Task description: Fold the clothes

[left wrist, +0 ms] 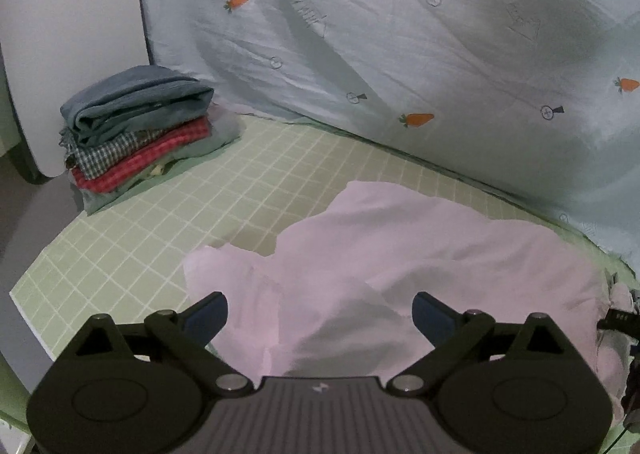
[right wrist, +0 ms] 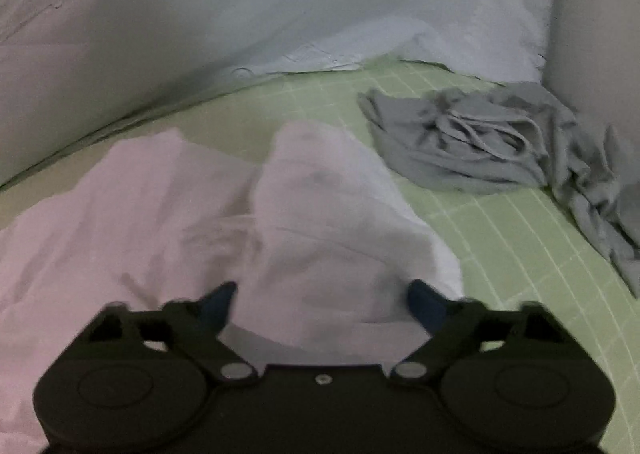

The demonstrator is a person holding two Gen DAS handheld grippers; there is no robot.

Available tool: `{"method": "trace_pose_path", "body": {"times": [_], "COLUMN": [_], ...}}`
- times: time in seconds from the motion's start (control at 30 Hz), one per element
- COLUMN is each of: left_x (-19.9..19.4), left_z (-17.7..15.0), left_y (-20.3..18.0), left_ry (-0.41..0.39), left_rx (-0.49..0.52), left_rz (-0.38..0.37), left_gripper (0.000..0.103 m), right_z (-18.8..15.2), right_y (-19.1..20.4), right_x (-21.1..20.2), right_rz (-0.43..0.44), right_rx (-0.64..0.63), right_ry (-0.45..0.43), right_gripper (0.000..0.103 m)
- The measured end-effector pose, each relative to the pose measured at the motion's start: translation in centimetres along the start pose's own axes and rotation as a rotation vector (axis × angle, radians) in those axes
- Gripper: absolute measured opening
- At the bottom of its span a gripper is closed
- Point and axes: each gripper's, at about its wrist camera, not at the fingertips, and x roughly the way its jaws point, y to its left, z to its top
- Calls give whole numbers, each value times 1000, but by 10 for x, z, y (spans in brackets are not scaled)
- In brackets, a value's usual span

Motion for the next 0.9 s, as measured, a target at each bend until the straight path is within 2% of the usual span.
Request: {"method": "trace_pose_path", "body": {"times": [0.07, 0.13, 0.3, 0.4, 0.5, 0.57, 0.67, 0.7, 0.8, 0.9], "left_x": [3, 9, 25, 35, 47, 52, 61, 64, 71, 81], "left_z": [2, 3, 5, 5, 6, 7, 8, 9, 10, 6], "left_y": [-7, -15, -34, -40, -42, -40, -30, -24, 1, 33], "left_ry": [4, 14, 35, 47, 66, 78, 98, 106, 123, 151], "left_rx": [11, 21, 49, 62, 65, 60, 35, 15, -70, -171], "left_rz": [-2, -9, -48, -67, -66, -55, -33, -27, -13, -3], "left_gripper": [98, 98, 98, 98, 98, 98, 98, 98, 98, 98], "right_z": [-6, -14, -53, -87, -116, -123, -122, -121, -114, -109], "right_y": [-20, -46, -126, -164, -174, -168, -160, -157, -146, -126], "right_x": [-10, -24, -78, -80, -76, -81, -85, -86, -93, -102], "right_rz": [19, 18, -141, -184, -271, -325, -395, -392, -346, -249], "right_rx": [68, 152, 337, 399, 389, 372, 347, 344, 345, 334], "right_ry": [-37, -78, -167, -73, 29, 37, 39, 30, -17, -64], "right_gripper": [41, 21, 19, 19, 34, 65, 85, 87, 102, 103]}}
